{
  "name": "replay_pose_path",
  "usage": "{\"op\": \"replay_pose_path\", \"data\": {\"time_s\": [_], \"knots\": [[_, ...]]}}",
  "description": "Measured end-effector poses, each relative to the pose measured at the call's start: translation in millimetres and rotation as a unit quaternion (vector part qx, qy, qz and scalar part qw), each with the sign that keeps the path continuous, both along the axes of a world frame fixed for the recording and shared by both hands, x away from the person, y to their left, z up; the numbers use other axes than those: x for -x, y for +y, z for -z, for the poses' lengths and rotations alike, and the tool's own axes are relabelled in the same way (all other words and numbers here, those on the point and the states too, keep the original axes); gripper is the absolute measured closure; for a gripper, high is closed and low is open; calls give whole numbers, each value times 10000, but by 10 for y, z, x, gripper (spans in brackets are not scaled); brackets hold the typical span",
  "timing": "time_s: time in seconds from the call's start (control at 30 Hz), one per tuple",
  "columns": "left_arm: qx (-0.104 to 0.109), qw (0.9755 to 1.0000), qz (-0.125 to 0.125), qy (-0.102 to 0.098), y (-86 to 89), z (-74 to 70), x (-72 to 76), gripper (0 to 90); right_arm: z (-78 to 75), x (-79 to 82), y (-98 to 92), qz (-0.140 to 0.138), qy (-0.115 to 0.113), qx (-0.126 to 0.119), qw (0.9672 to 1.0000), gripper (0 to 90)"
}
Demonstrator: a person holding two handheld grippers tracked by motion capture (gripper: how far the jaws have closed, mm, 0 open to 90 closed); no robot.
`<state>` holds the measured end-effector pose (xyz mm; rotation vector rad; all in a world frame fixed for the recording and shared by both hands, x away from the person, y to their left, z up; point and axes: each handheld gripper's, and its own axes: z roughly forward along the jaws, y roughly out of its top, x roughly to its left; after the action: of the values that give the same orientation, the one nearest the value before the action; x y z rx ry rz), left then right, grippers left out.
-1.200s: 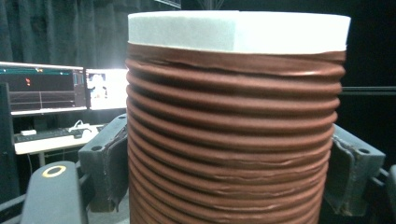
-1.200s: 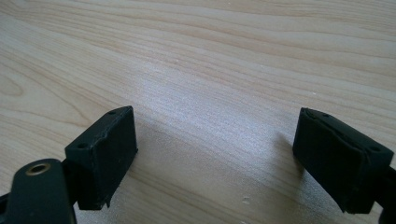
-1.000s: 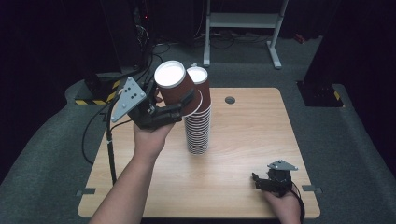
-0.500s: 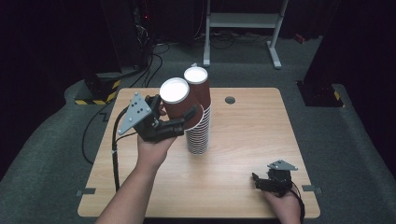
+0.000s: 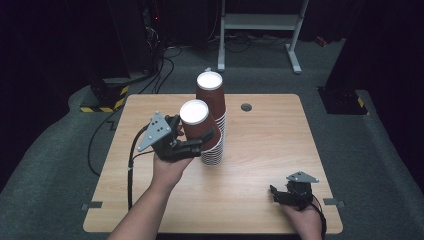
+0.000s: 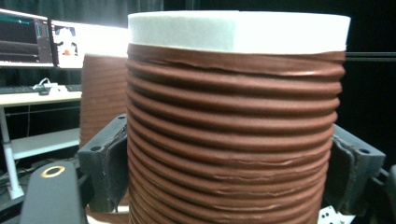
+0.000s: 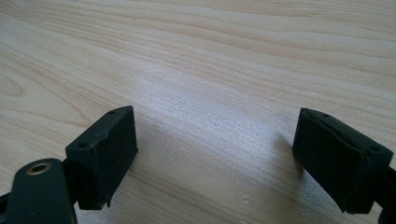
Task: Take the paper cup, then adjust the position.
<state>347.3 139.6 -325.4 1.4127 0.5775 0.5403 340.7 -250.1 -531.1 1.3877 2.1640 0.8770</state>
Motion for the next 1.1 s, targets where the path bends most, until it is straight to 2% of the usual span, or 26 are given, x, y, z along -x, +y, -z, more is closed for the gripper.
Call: {"op": "replay_pose_path", "data": {"time_s": [0.2, 0.27, 0.37, 0.7, 0.77, 1.0, 1.03, 1.1], "knots": [[7, 9999, 110, 115, -85, 172, 22, 179, -1, 6, -4, -27, 4, 4, 10000, 132], [-11, 9996, 240, 165, -130, 244, 45, 179, 0, 8, -5, -47, 3, 0, 10000, 132], [-30, 9995, 255, 164, -170, 312, 70, 179, 0, 11, -5, -54, 11, -10, 10000, 132], [-92, 9983, 414, 390, -350, 625, 87, 178, 0, 14, -8, -93, 9, -12, 10000, 131], [-132, 9976, 498, 454, -406, 703, 74, 178, 0, 14, -11, -115, 9, -9, 9999, 132], [-138, 9957, 644, 653, -479, 817, 19, 177, -7, 27, -14, -173, -37, -7, 9998, 147], [-200, 9954, 658, 666, -502, 835, 13, 177, -9, 31, -12, -186, -87, 8, 9998, 149], [-196, 9947, 703, 720, -533, 868, 9, 177, -15, 45, -4, -210, -151, 67, 9996, 151]]}}
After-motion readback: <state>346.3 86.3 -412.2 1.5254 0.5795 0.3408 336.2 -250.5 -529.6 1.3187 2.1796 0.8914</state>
